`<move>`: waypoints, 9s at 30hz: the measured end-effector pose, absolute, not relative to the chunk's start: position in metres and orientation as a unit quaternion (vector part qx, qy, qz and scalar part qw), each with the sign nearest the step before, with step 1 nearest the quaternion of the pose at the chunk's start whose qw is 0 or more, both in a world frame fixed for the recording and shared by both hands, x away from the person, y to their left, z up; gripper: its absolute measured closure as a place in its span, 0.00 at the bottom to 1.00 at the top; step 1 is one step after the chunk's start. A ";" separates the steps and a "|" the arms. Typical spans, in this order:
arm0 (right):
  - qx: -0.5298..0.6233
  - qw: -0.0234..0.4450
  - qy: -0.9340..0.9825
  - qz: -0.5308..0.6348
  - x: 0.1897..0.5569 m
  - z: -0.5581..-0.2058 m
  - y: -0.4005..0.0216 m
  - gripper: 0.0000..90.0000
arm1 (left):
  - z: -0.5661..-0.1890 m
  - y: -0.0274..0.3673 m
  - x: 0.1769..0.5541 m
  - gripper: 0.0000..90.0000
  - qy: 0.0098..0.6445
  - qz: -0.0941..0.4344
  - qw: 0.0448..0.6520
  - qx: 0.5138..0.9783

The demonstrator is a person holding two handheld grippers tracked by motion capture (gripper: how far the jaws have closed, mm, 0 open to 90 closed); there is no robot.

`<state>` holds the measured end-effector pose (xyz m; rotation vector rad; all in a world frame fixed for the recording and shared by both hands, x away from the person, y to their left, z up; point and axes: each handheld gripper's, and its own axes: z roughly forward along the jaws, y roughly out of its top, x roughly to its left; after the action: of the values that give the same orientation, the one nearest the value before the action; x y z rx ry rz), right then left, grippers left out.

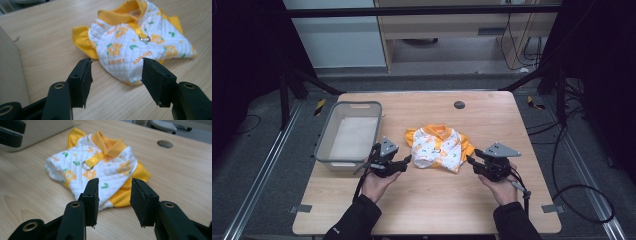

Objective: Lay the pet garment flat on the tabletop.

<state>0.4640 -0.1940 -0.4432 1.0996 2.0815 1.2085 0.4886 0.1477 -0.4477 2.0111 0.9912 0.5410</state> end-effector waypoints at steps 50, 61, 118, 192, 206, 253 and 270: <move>0.390 0.190 0.794 0.425 0.459 -0.466 -0.155 0.97 | -0.465 0.132 0.493 0.97 0.384 0.141 0.414 0.813; 0.364 0.172 0.789 0.464 0.438 -0.425 -0.173 0.96 | -0.428 0.141 0.466 0.97 0.345 0.149 0.430 0.821; 0.347 0.165 0.819 0.426 0.419 -0.482 -0.168 0.59 | -0.476 0.121 0.440 0.43 0.369 0.157 0.401 0.824; 0.397 0.247 0.756 0.458 0.445 -0.455 -0.199 0.58 | -0.454 0.182 0.446 0.60 0.347 0.207 0.369 0.837; 0.392 0.207 0.796 0.412 0.422 -0.485 -0.190 0.49 | -0.472 0.163 0.435 0.56 0.338 0.210 0.333 0.855; 0.384 0.171 0.796 0.436 0.430 -0.471 -0.172 0.89 | -0.454 0.131 0.449 0.82 0.303 0.178 0.374 0.858; 0.358 0.111 0.849 0.372 0.410 -0.494 -0.161 0.89 | -0.482 0.139 0.415 0.88 0.306 0.111 0.313 0.892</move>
<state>0.4096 -0.1609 -0.4936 1.0523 2.4938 1.0935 0.4147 0.1394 -0.4825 2.3525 0.8059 0.2930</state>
